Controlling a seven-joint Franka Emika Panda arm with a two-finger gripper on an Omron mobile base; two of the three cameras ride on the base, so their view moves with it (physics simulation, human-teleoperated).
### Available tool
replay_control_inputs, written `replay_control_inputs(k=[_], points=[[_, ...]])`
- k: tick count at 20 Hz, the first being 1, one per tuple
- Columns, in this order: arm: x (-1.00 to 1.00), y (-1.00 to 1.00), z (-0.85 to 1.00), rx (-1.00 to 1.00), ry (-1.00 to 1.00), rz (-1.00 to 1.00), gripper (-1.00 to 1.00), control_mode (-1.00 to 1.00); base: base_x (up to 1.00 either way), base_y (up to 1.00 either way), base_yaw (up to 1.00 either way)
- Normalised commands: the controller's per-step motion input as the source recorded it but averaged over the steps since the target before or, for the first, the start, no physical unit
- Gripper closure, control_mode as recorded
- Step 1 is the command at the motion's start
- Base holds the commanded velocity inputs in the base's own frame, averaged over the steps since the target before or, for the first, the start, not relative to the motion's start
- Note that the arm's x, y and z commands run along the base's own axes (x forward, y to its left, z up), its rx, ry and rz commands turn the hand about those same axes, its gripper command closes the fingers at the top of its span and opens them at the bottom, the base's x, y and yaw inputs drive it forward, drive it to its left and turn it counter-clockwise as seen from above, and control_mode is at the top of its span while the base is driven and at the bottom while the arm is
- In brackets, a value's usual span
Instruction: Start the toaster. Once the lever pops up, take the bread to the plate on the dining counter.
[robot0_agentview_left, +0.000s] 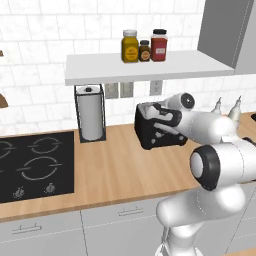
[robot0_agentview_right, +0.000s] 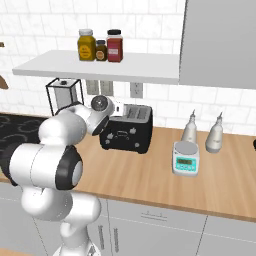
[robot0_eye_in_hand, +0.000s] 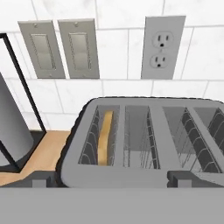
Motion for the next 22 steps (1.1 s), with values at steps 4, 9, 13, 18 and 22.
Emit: replay_control_inputs(k=[4, 9, 13, 18, 22], points=[[0.04, 0.01, -0.08, 0.00, 0.00, 0.00, -1.00, -1.00, 0.00, 0.00, 0.00], [0.03, 0.12, 0.00, 0.00, 0.00, 0.00, -1.00, -1.00, 0.00, 0.00, 0.00], [0.13, 0.16, 0.00, 0.00, 0.00, -0.01, -1.00, -1.00, 0.00, 0.00, 0.00], [0.12, 0.08, 0.00, 0.00, 0.00, -0.01, -1.00, -1.00, 0.00, 0.00, 0.00], [0.11, 0.01, 0.00, 0.00, 0.00, -0.02, -1.00, -1.00, 0.00, 0.00, 0.00]])
